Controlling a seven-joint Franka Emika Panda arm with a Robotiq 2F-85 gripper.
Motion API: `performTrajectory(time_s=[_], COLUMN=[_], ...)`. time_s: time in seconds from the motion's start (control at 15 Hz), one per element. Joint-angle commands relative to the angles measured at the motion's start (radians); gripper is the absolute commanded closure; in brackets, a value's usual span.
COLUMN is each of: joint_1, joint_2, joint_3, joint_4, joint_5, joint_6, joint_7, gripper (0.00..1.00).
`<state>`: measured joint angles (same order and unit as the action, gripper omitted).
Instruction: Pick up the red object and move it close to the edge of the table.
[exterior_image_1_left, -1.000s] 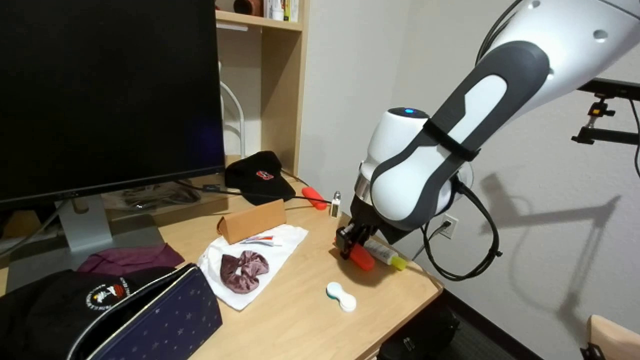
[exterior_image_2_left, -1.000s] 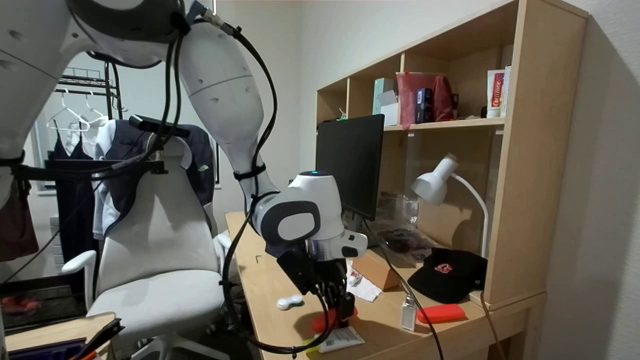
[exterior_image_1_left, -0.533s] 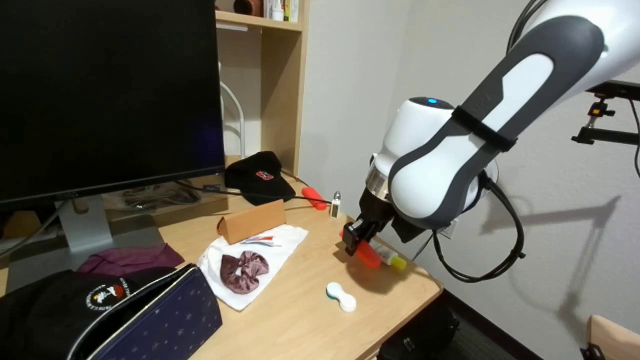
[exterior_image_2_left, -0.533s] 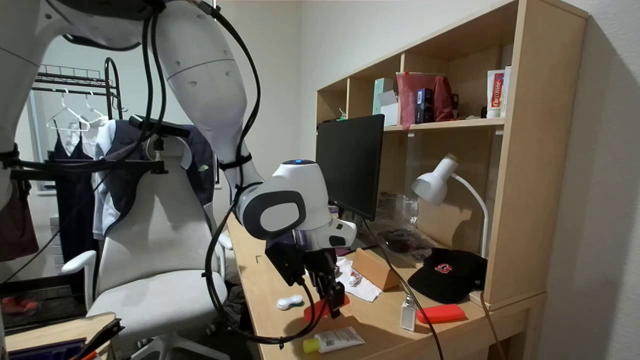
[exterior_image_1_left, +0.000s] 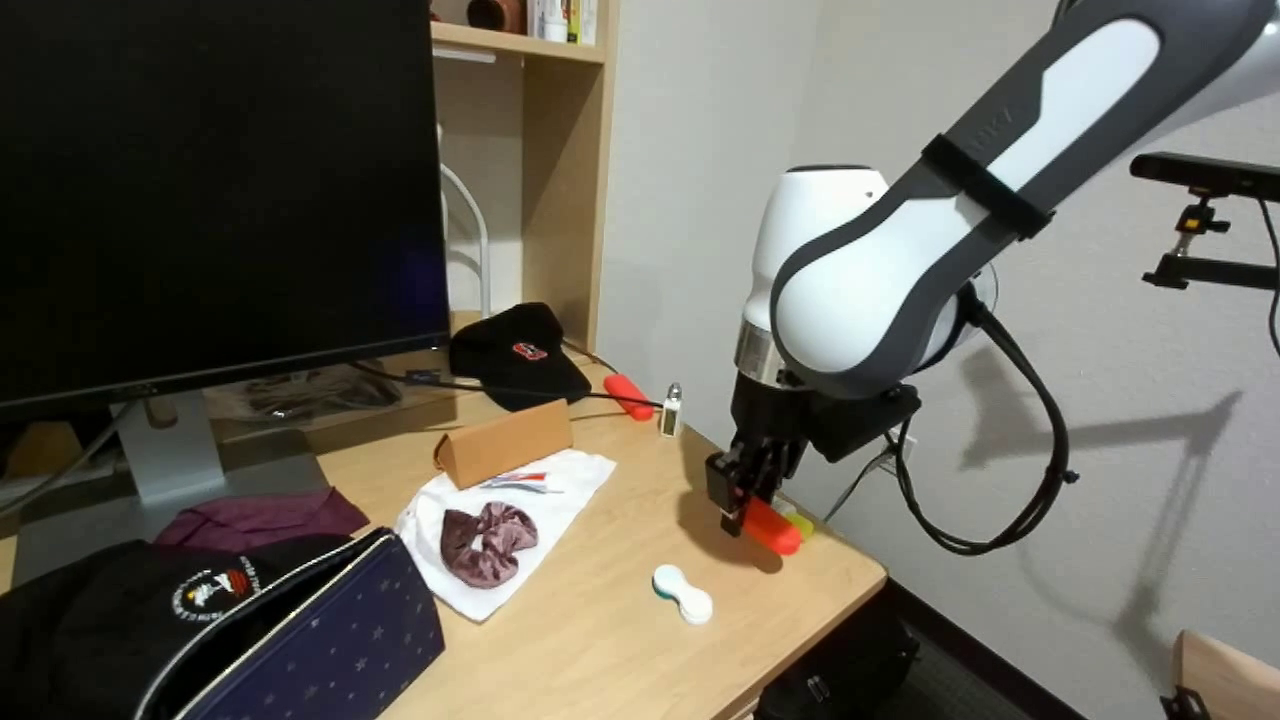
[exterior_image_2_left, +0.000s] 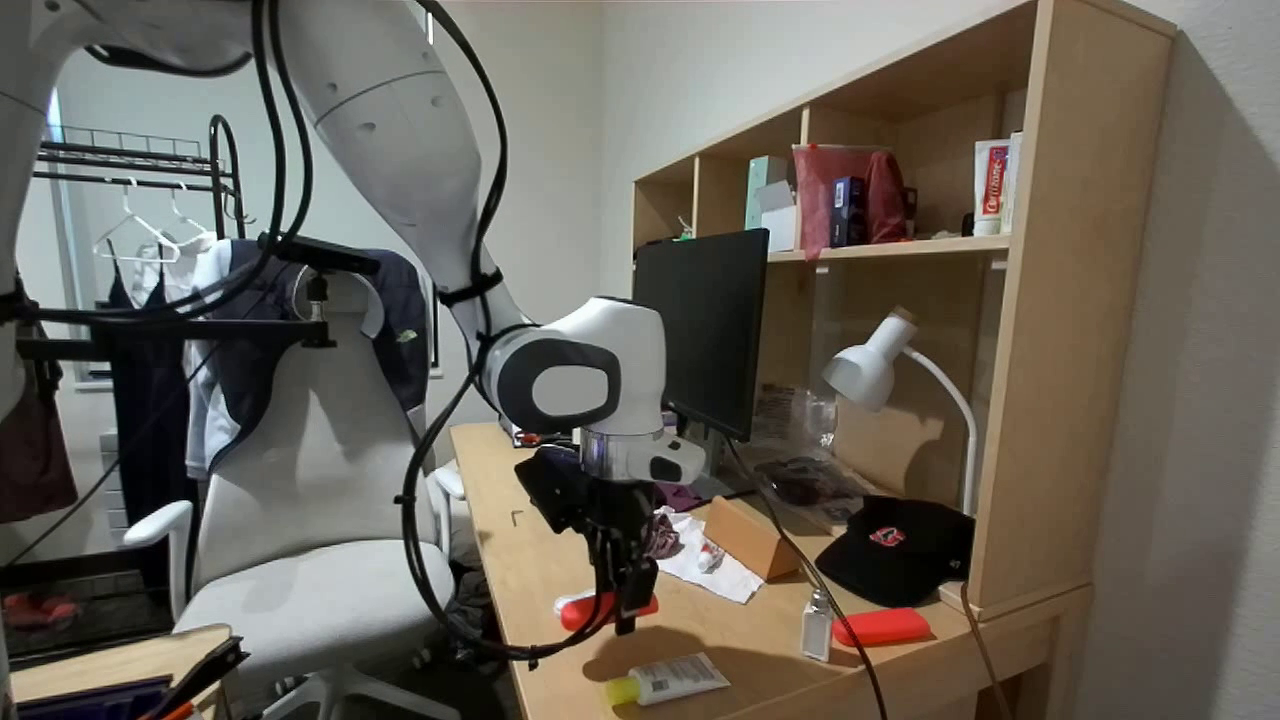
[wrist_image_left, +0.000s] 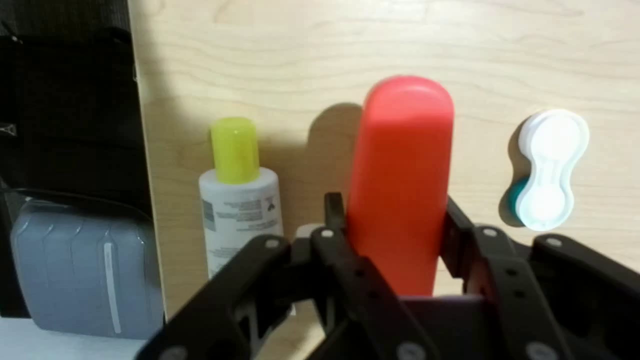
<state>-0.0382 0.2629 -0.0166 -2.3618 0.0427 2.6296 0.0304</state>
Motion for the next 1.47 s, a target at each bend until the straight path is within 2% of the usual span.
performTrajectory(time_s=[0.0,0.47,0.53,0.87,1.33,1.4], joint_1=[0.006,-0.002,-0.004,0.0,0.026,0.019], joint_2=[-0.002,0.025,0.028,0.02,-0.012,-0.002], joint_3=[-0.011,-0.003,-0.002,-0.007,-0.024,-0.014], joint_4=[0.004,0.013,0.012,0.008,0.02,0.034], joint_5=[0.003,0.023,0.027,0.019,-0.04,-0.021], joint_6=[-0.06,-0.086,-0.082,-0.073,-0.07,-0.073], joint_7=[0.026,0.0,0.001,0.009,0.044,0.029], gripper=[0.79,0.79,0.36,0.03,0.0,0.0])
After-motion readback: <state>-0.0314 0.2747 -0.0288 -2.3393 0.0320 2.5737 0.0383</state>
